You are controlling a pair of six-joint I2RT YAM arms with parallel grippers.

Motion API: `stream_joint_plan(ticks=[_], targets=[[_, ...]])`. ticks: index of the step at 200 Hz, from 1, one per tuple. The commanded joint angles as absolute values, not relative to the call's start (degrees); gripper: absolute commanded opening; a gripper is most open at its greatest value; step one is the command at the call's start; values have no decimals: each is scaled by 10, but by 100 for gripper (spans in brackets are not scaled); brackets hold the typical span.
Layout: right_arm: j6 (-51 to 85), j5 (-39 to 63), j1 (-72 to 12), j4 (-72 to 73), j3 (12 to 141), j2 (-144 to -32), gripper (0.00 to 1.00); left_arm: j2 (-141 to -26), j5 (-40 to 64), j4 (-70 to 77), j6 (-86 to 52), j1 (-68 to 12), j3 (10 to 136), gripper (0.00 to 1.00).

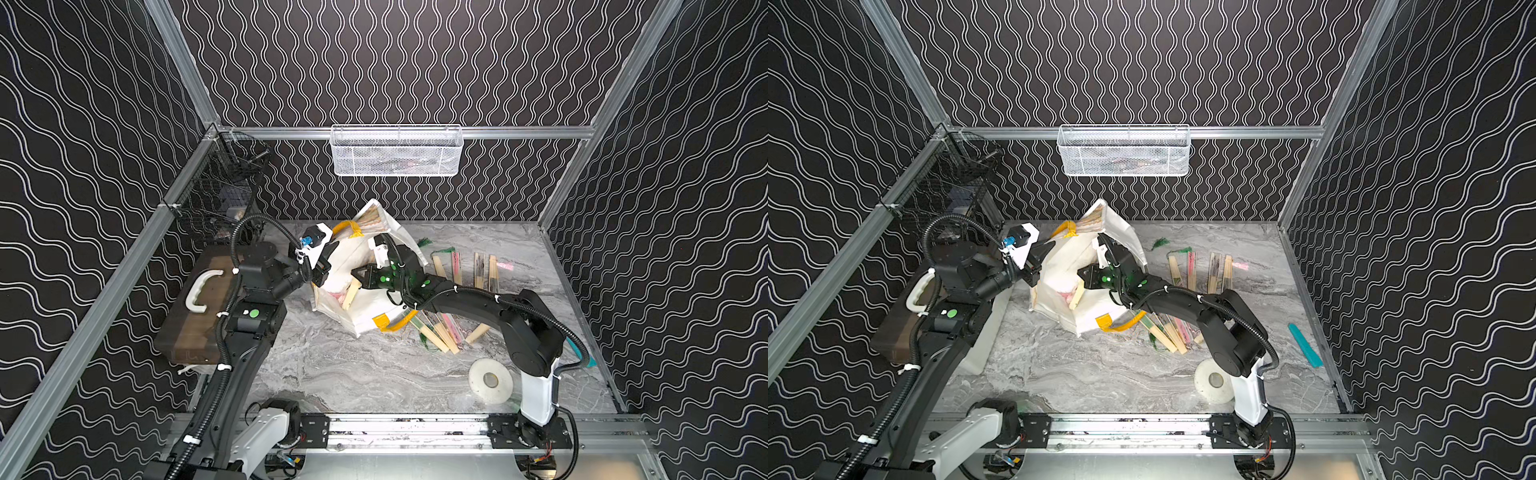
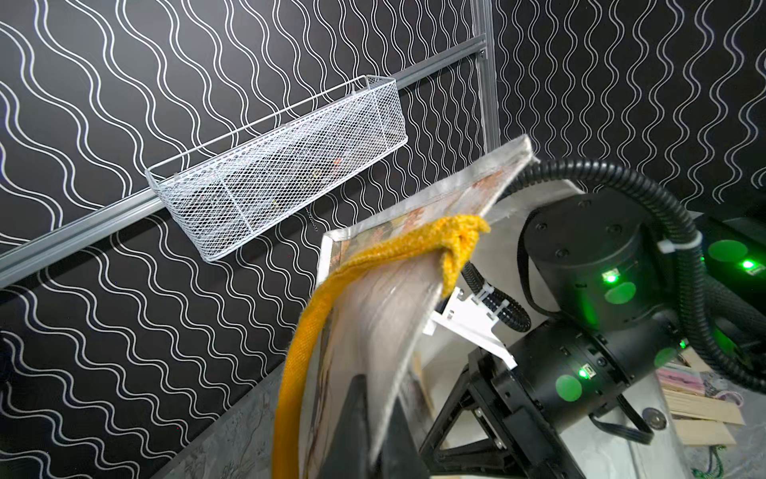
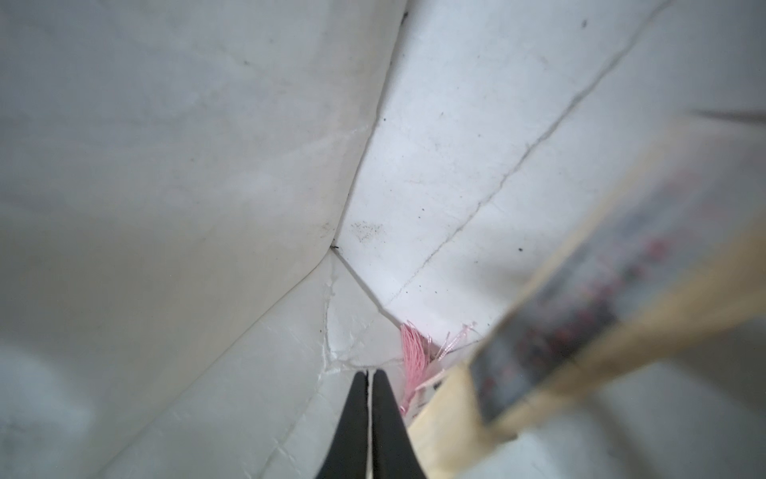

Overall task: Take out the folding fans from the tote bags
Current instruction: Adjust the canvas bag, then pick up the folding fan from the canvas bag.

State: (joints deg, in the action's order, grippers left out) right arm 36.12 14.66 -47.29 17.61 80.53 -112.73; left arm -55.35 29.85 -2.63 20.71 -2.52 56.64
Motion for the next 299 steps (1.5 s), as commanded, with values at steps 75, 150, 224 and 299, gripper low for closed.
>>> stream_joint_plan(ticks=[75,150,224,299], targets=[[366,99,-475,71,819,-1116,33,-544,277,31,208,-25,554,0],[431,139,-481,64,830,-1156,36,-545,280,45,196,-25,550,0],[451,147,-484,82,860,-1200,40,-547,286,48,189,-25,549,0],[489,191,-483,174,871,-1229,40,-553,286,48,187,-25,546,0]])
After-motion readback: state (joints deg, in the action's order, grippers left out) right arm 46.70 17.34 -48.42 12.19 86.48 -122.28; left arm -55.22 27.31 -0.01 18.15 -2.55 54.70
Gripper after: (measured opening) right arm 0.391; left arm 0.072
